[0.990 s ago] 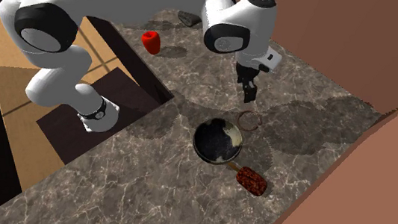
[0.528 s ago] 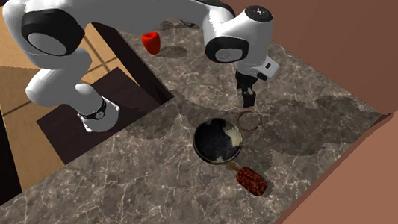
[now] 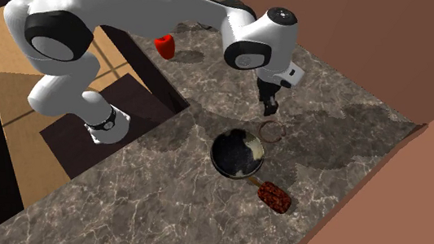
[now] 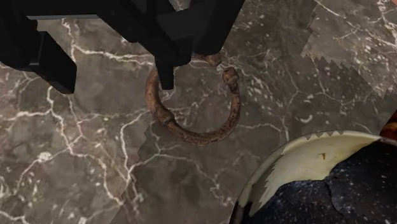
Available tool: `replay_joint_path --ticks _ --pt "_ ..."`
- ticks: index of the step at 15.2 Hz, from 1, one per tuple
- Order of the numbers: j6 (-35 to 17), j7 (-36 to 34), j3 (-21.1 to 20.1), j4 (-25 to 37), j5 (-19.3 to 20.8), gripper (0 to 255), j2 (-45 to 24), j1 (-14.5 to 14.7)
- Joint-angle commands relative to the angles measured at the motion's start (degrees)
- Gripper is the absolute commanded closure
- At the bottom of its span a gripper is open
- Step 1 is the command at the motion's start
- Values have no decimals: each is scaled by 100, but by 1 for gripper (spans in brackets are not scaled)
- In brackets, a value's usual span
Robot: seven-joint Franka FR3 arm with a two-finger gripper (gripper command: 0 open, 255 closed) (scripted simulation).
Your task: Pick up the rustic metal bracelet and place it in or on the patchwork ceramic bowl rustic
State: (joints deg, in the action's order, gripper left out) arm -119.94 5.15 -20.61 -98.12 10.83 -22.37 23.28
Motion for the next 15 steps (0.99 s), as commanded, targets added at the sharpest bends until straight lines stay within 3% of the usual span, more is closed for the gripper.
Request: replay_joint_path --ticks 1,9,10,15 --pt "0 0 0 0 0 255 0 0" --pt "0 0 0 0 0 255 0 0" --pt "0 0 0 0 0 0 0 0" --pt "-716 -427 368 -121 381 0 -248 -88"
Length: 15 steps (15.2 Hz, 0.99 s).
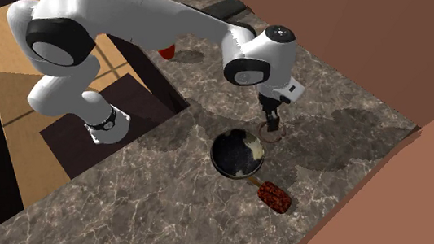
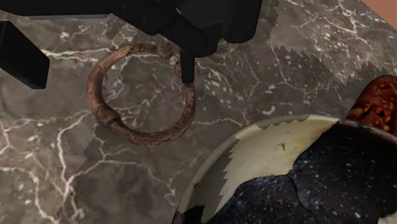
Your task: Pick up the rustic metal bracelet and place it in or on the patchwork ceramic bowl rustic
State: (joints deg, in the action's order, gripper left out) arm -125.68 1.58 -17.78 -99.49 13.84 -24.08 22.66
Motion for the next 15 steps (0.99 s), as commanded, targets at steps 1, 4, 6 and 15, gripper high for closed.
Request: replay_joint_path --ticks 1,4,6,15 --pt "-278 -160 162 3 157 0 -130 -43" --pt "-568 -333 318 -16 310 0 -276 -65" --pt "-670 -357 343 -22 350 0 -376 -56" --pt "-897 -410 404 -14 440 0 -616 -33"
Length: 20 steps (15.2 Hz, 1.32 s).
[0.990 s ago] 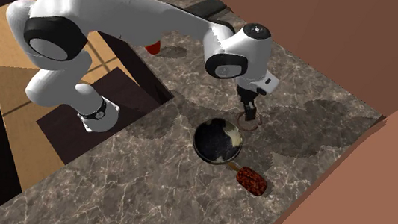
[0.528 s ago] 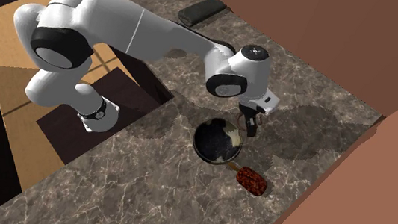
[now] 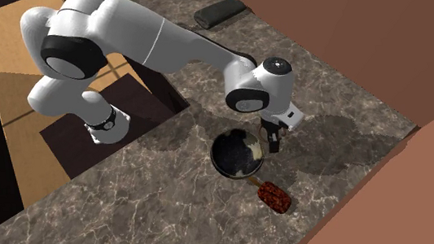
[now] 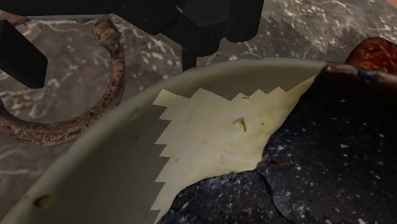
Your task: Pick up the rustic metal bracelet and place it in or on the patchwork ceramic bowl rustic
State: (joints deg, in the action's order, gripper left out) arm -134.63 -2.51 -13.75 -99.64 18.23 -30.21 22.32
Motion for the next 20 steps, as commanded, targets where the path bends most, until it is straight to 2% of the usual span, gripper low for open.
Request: replay_joint_path --ticks 1,3,4,13,20 --pt "-3 -1 1 1 1 0 -3 1" --pt "-2 -1 1 1 1 0 -2 1" --pt "-2 -1 1 1 1 255 -2 1" --pt "-3 -1 0 0 2 255 -3 0" --pt "392 123 -82 118 -137 255 288 -48"
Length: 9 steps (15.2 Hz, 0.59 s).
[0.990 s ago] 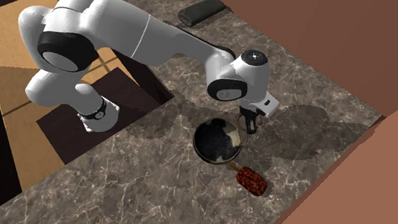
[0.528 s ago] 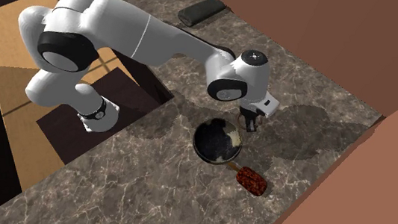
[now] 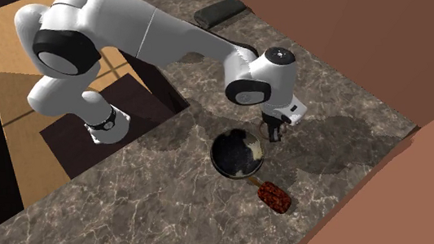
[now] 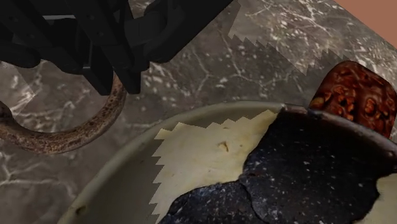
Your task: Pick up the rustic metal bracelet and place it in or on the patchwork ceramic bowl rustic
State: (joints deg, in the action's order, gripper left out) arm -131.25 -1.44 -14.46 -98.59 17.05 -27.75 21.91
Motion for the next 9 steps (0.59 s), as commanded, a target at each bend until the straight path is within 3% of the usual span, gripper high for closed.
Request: replay_joint_path --ticks 1,9 --pt "113 34 -21 34 -38 255 80 -12" --pt "597 167 -91 261 -181 255 352 -46"
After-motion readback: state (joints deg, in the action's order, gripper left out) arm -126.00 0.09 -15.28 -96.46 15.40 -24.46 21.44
